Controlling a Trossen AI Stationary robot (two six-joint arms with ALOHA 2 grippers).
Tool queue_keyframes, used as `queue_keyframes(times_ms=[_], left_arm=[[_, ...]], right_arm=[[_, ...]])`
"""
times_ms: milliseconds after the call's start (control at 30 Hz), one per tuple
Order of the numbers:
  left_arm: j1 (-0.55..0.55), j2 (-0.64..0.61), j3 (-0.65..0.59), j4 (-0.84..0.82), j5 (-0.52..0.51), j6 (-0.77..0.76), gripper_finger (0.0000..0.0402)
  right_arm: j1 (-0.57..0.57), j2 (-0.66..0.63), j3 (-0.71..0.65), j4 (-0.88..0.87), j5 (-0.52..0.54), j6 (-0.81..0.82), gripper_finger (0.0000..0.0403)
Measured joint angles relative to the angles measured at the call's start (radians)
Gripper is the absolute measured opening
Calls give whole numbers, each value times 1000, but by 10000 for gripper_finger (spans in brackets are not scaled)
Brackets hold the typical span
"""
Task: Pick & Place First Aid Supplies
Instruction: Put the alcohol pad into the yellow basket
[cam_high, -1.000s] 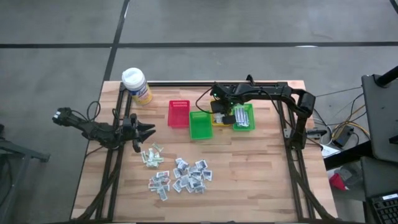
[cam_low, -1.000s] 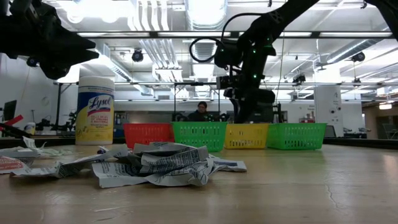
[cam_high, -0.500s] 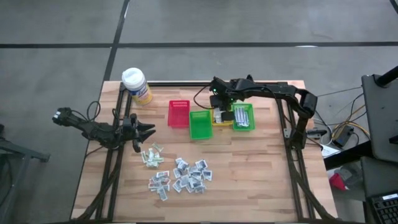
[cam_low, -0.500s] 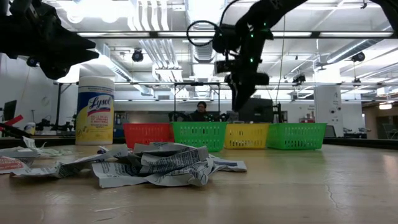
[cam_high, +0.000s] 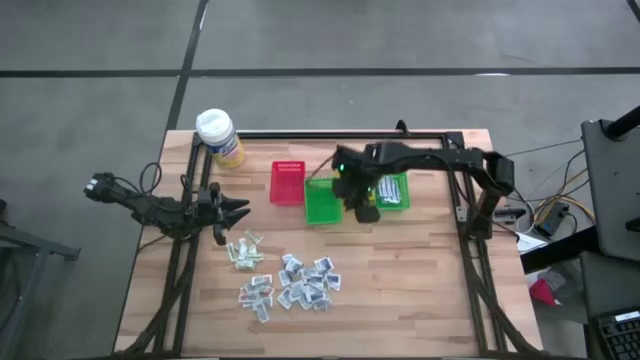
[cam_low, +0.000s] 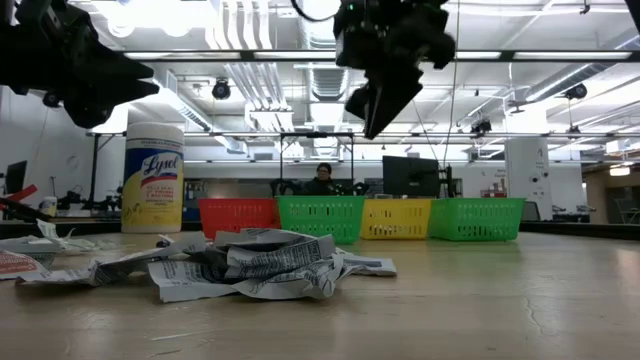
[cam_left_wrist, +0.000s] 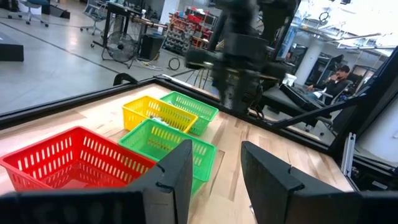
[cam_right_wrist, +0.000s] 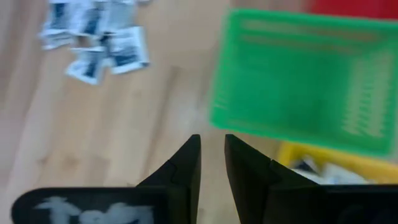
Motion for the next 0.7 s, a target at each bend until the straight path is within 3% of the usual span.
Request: queue_keyframes(times_ms=[367, 700], left_arm=[[0, 0, 0, 0, 5, -8, 131], [0, 0, 0, -11, 29, -4, 131]], right_arm=[[225, 5, -10, 141, 22, 72, 78], [299, 109, 6, 219, 34, 132, 95]])
